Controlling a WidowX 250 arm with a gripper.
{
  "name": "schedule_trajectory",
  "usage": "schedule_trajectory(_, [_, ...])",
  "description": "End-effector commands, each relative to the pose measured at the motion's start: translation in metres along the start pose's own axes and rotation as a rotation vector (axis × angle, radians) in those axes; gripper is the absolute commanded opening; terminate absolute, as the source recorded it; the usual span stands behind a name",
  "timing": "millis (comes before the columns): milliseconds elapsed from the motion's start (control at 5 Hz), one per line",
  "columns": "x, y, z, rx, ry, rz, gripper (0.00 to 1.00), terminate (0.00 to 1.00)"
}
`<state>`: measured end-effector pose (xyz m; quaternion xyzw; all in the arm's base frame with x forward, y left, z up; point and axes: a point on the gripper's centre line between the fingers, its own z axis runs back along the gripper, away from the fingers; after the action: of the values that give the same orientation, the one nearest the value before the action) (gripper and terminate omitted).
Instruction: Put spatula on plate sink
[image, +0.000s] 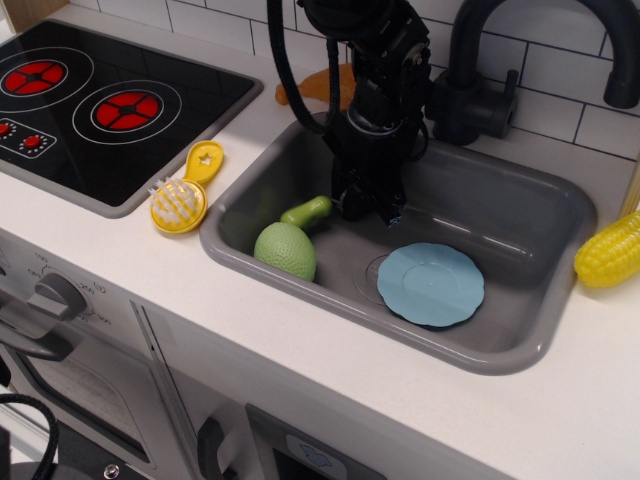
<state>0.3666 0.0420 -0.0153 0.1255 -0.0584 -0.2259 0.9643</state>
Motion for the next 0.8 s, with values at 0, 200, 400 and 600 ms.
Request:
schedule_trajectory(0, [0.021,0.004,0.057,0.046,-0.177,0.068,0.0,0.0])
schedule_trajectory(200, [0.02,-0.013,0.074,0.02,-0.218,0.063,0.0,0.0])
schedule_trajectory(400, [0.015,-0.033,0.082,-0.013,-0.212,0.08,0.0,0.0])
schedule_trajectory(600, [0.006,-0.059,0.086,-0.058,-0.226,0.097,0.0,0.0])
